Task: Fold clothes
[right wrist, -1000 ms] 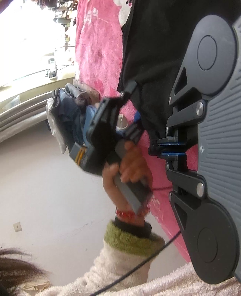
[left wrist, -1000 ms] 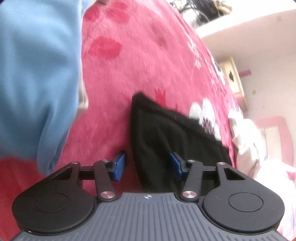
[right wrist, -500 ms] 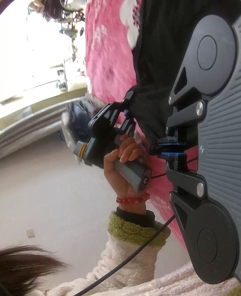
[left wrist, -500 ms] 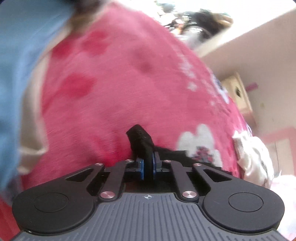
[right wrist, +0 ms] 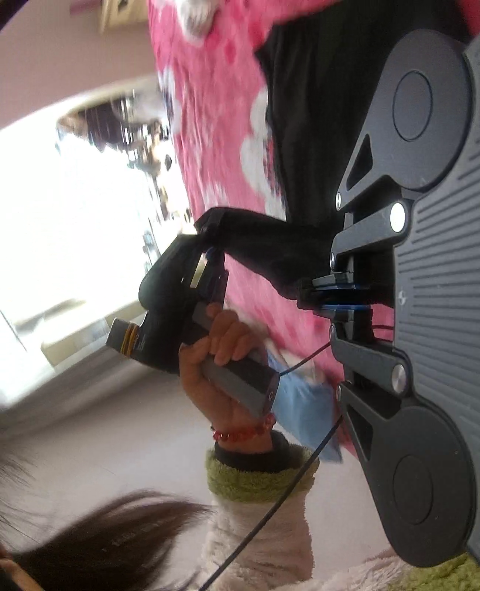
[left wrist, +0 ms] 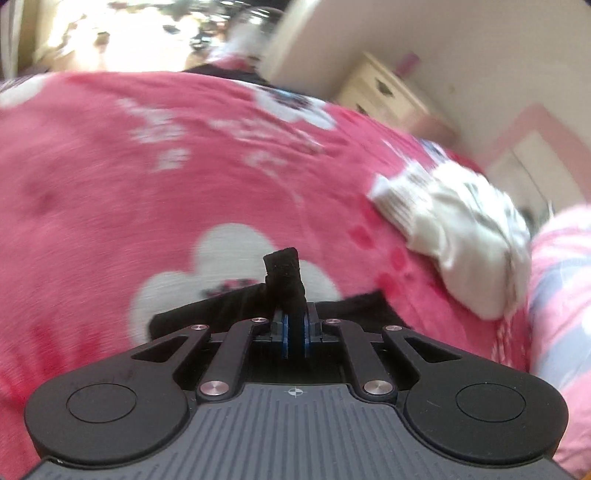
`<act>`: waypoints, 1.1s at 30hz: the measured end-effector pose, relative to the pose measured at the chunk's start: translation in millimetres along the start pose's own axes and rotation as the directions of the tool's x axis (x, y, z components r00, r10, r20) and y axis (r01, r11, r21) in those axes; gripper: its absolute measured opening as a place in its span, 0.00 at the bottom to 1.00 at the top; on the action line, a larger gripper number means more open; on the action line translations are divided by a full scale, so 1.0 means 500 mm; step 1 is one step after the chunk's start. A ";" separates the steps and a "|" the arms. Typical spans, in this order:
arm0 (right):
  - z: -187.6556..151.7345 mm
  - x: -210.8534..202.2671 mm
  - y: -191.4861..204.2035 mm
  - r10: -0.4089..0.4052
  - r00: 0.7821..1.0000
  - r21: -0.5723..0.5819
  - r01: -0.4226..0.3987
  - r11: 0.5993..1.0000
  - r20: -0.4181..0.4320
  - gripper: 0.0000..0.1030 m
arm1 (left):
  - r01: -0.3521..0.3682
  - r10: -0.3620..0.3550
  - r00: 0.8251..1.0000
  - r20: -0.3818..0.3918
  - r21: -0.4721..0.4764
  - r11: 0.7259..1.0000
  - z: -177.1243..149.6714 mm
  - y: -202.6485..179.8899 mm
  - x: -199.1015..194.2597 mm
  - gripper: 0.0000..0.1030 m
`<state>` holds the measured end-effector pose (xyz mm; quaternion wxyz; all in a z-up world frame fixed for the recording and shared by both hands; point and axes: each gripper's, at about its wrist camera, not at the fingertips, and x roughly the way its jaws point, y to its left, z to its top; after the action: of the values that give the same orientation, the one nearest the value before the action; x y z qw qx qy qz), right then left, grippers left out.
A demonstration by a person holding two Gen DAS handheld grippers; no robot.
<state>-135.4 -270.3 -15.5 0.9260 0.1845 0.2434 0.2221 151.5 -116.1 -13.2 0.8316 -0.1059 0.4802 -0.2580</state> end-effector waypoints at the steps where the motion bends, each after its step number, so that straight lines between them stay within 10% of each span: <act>1: 0.000 -0.016 -0.016 -0.026 1.000 0.029 0.026 0.999 0.012 0.07 | 0.001 -0.001 1.000 -0.006 0.040 0.999 0.003 -0.029 0.017 0.05; 19: -0.054 -0.169 -0.242 -0.332 0.941 0.447 0.268 0.853 0.071 0.07 | 0.016 0.012 0.995 -0.103 0.269 0.963 -0.015 -0.250 0.250 0.06; 23: -0.079 -0.159 -0.286 -0.376 0.926 0.498 0.310 0.810 0.036 0.07 | 0.098 -0.044 0.985 -0.166 0.334 0.937 -0.030 -0.257 0.284 0.30; 29: -0.115 -0.154 -0.337 -0.398 0.917 0.590 0.329 0.737 -0.015 0.07 | 0.175 -0.127 0.979 -0.161 0.334 0.926 -0.012 -0.235 0.207 0.35; 33: -0.118 -0.159 -0.345 -0.395 0.919 0.616 0.324 0.718 -0.024 0.07 | 0.274 -0.154 0.943 -0.294 0.424 0.863 -0.060 -0.229 0.113 0.42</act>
<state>-173.6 -439.9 -111.8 0.8538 0.4333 0.2817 -0.0627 111.3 -240.4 -22.3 0.7314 0.0741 0.4917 -0.4667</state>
